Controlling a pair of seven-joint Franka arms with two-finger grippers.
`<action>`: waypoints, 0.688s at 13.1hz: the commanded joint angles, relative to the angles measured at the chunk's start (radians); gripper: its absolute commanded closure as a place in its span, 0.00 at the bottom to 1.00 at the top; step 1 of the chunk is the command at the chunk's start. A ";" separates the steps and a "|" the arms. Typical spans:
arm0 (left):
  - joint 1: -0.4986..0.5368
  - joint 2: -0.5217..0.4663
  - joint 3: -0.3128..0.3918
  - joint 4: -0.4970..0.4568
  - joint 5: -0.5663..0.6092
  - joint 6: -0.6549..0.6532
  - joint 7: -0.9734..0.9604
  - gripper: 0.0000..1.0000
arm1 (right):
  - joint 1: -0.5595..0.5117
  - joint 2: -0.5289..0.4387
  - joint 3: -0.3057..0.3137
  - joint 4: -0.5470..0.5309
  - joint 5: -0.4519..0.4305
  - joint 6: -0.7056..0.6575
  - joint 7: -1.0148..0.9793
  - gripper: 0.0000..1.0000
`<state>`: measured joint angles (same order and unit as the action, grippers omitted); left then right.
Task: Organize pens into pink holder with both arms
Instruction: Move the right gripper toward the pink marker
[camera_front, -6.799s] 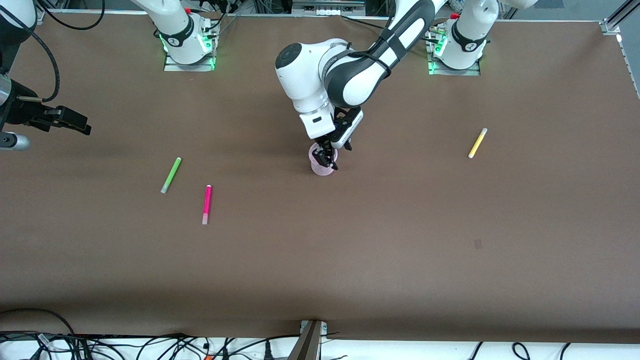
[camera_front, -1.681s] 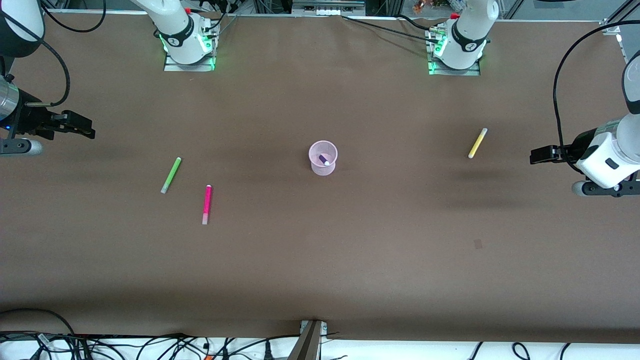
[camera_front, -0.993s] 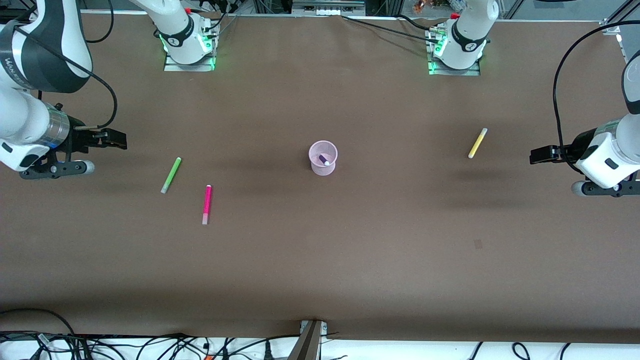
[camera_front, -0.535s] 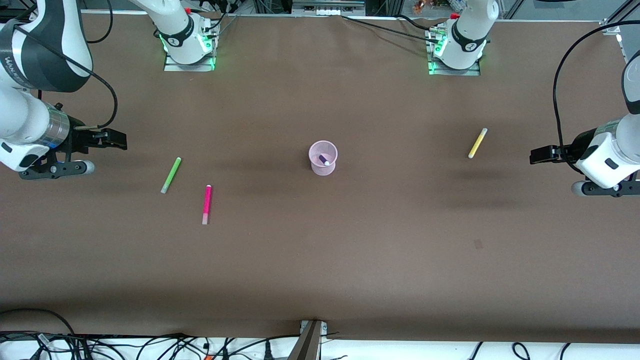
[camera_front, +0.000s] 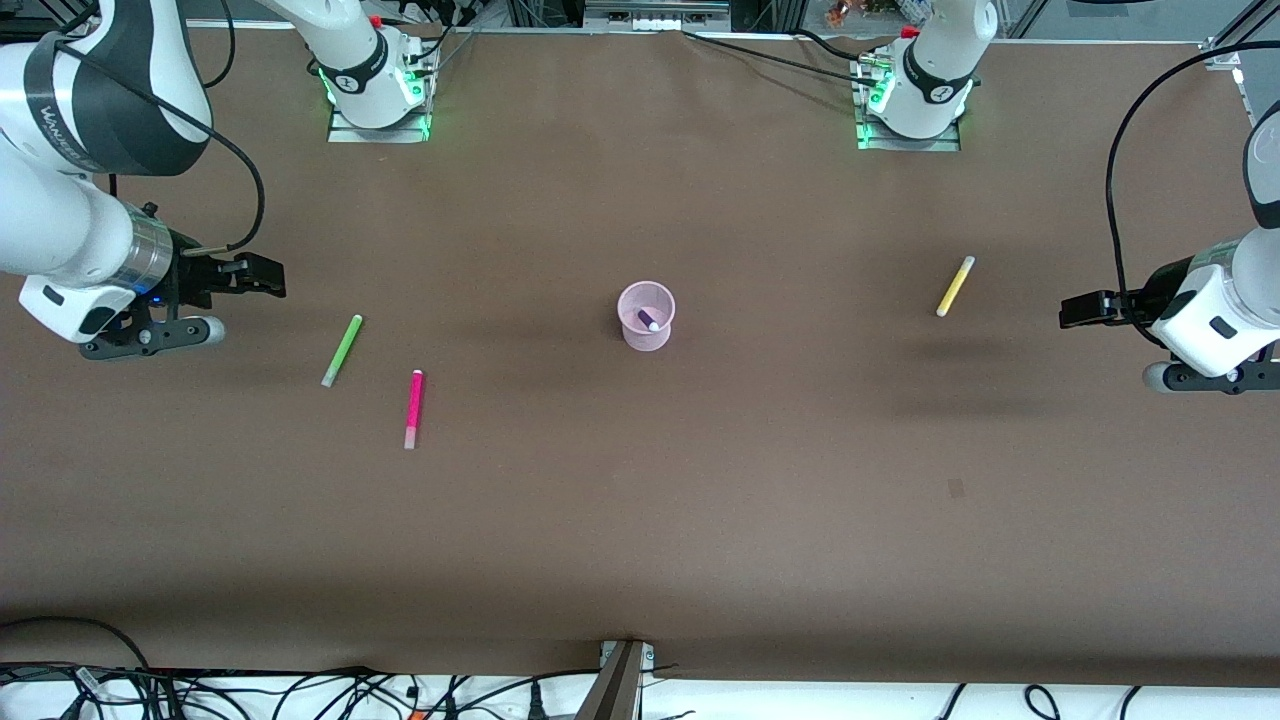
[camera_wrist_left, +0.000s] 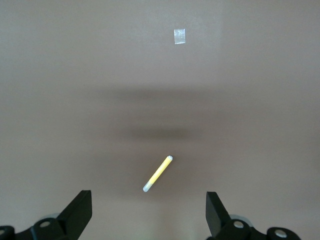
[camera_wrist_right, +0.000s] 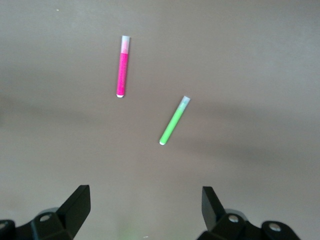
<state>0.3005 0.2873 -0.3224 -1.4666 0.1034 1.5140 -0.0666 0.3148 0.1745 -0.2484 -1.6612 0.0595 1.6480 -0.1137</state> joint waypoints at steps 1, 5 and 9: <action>0.002 0.001 -0.001 -0.006 -0.016 0.012 0.021 0.00 | 0.021 0.002 0.000 0.006 0.020 0.001 0.006 0.02; -0.001 0.001 -0.001 -0.006 -0.016 0.012 0.019 0.00 | 0.067 0.026 0.000 -0.067 0.023 0.111 0.058 0.02; -0.001 0.000 -0.001 -0.006 -0.016 0.011 0.019 0.00 | 0.124 0.078 0.000 -0.140 0.031 0.231 0.112 0.02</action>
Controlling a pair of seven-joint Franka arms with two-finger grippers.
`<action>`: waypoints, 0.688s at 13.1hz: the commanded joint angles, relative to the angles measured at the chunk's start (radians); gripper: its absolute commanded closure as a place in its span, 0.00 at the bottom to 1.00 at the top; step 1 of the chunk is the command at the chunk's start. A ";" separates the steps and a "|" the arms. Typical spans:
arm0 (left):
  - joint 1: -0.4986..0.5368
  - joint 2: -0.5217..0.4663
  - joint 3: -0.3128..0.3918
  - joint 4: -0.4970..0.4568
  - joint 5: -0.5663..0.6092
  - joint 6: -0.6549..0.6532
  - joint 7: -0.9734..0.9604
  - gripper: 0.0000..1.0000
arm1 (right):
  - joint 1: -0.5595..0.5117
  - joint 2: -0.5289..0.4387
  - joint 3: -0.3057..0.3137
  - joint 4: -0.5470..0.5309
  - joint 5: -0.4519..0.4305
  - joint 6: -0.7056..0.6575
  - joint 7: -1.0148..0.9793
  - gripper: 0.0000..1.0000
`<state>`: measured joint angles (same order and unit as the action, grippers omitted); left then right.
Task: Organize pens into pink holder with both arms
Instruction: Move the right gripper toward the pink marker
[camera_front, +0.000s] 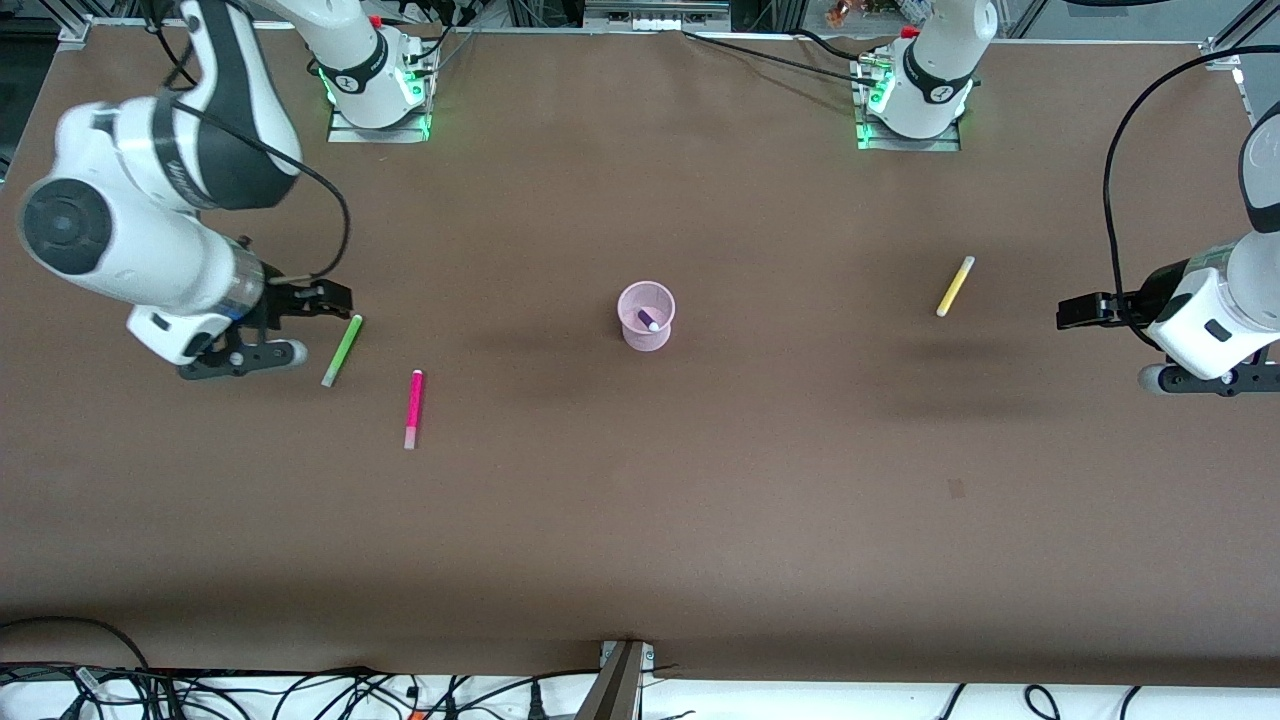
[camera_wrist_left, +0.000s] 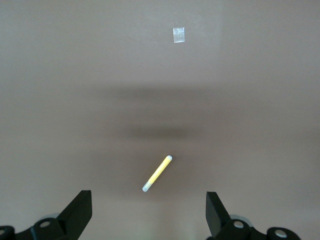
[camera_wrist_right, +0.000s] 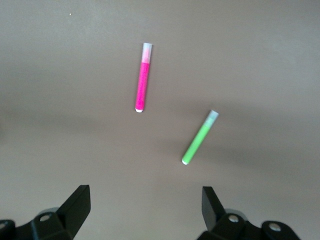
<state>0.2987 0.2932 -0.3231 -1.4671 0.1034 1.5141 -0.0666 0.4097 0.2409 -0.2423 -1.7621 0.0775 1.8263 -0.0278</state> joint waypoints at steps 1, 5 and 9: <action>0.000 -0.005 -0.001 -0.006 -0.016 0.011 0.019 0.00 | 0.044 0.038 -0.006 -0.060 0.013 0.104 0.061 0.03; 0.000 -0.006 -0.001 -0.006 -0.016 0.011 0.018 0.00 | 0.084 0.129 -0.006 -0.161 0.013 0.338 0.104 0.07; 0.000 -0.005 -0.001 -0.006 -0.016 0.012 0.016 0.00 | 0.093 0.262 -0.005 -0.137 0.108 0.455 0.135 0.13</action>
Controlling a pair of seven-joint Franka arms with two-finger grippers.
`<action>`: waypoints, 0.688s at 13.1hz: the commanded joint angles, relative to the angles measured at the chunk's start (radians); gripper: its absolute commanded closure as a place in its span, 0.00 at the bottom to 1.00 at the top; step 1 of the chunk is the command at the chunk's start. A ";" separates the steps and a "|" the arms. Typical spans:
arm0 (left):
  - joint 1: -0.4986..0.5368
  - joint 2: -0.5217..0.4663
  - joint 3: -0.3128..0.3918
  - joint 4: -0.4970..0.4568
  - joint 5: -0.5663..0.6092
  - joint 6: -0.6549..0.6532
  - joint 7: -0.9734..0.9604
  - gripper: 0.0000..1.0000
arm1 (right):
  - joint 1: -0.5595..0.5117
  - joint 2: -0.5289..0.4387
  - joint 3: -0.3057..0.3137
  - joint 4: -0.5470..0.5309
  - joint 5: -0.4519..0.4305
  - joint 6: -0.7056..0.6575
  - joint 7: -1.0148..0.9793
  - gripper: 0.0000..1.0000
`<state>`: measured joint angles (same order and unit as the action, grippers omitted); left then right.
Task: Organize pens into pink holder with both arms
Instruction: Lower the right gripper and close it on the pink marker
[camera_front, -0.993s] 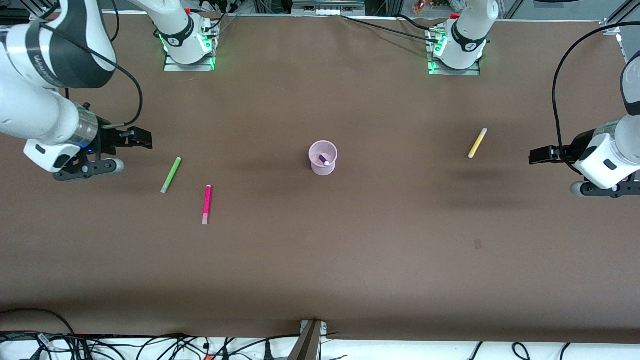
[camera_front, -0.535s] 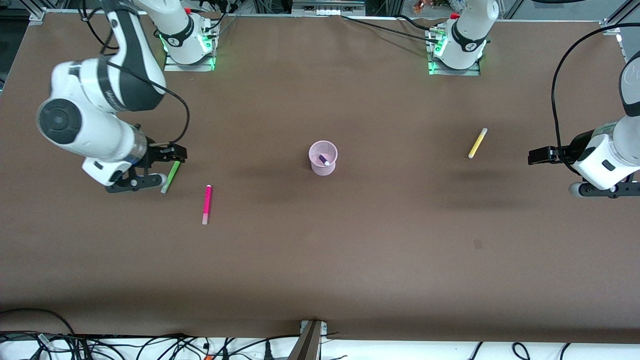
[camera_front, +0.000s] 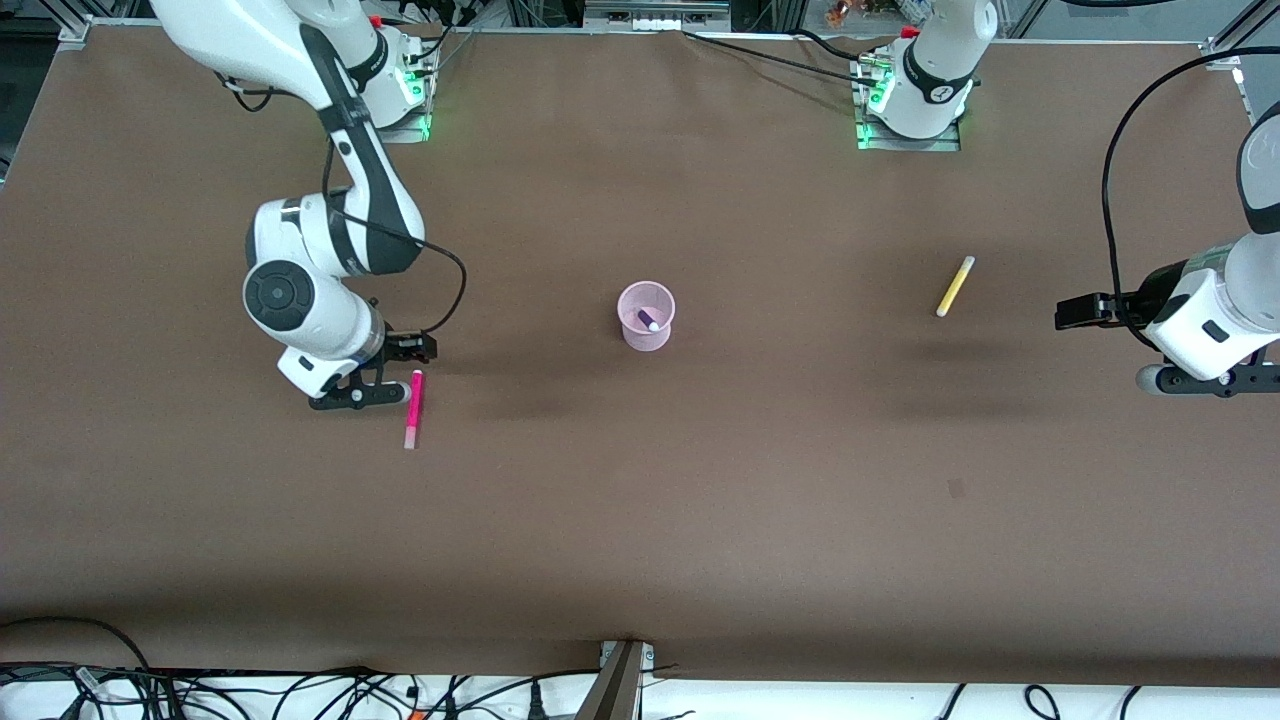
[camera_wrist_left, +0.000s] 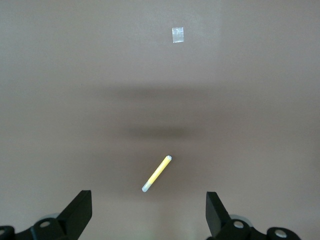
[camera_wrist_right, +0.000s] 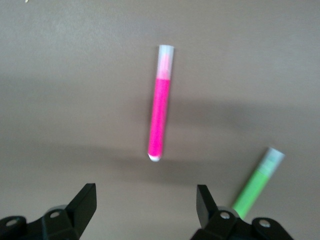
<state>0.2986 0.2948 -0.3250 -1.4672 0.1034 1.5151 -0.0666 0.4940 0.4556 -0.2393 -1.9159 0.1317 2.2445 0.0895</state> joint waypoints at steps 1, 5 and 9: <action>0.001 -0.008 0.001 -0.005 -0.016 0.010 0.016 0.00 | 0.006 0.061 -0.008 0.021 0.071 0.049 0.016 0.14; 0.002 -0.010 0.001 -0.001 -0.021 0.010 0.007 0.00 | -0.017 0.110 -0.008 0.029 0.077 0.089 0.016 0.25; -0.001 -0.017 -0.005 0.010 -0.021 0.008 -0.010 0.00 | -0.020 0.135 -0.008 0.029 0.100 0.110 0.015 0.35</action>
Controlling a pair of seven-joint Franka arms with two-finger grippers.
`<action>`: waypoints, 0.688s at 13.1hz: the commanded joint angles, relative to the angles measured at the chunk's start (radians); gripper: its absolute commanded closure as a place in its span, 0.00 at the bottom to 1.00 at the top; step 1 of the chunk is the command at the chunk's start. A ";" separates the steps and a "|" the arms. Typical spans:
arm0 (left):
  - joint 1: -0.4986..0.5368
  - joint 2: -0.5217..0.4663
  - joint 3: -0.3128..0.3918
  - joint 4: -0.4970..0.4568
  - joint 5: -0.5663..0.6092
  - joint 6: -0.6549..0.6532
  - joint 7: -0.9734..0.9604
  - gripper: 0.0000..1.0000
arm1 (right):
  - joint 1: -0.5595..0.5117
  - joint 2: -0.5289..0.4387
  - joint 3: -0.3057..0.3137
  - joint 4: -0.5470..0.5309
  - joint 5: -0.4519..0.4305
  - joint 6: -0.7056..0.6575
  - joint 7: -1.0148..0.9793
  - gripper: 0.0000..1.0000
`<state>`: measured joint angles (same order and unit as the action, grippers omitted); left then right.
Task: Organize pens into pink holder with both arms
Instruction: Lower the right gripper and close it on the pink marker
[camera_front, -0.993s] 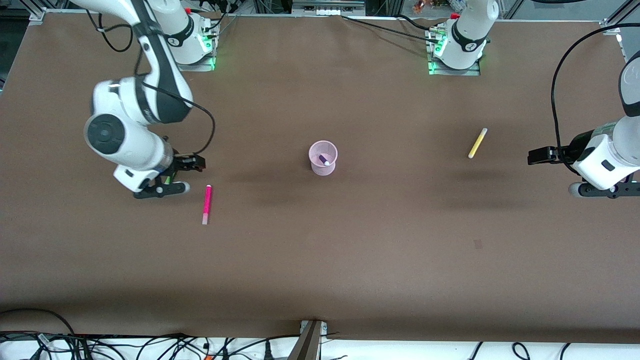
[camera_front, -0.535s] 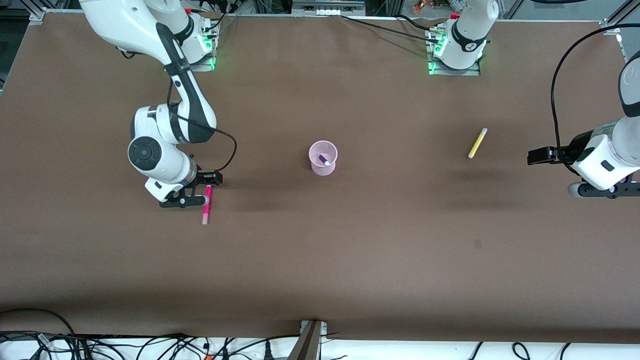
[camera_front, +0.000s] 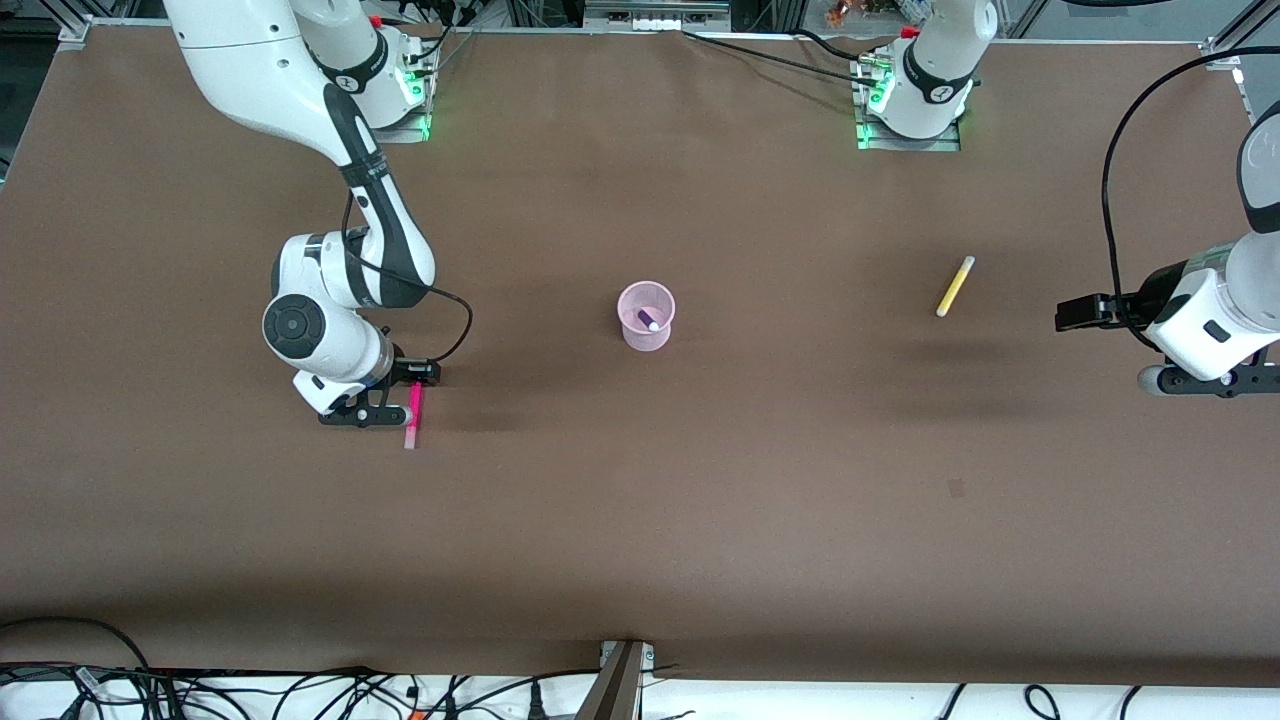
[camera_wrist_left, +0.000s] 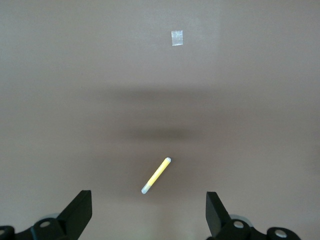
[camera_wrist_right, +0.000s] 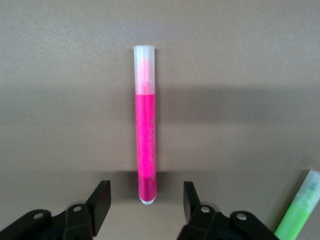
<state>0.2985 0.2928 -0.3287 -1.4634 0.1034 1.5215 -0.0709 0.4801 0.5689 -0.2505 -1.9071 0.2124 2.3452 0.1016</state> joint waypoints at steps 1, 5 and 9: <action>0.002 -0.015 0.002 0.006 -0.019 0.002 -0.004 0.00 | -0.009 0.026 0.004 0.019 0.021 0.019 0.003 0.36; 0.016 -0.009 0.008 0.002 -0.016 0.003 -0.003 0.00 | -0.015 0.043 0.005 0.016 0.062 0.026 -0.011 0.53; 0.007 -0.006 0.005 -0.005 -0.016 0.003 -0.006 0.00 | -0.017 0.040 0.005 0.022 0.084 0.014 -0.010 1.00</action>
<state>0.3061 0.2935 -0.3214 -1.4639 0.1034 1.5219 -0.0724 0.4712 0.6030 -0.2534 -1.9017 0.2615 2.3686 0.1021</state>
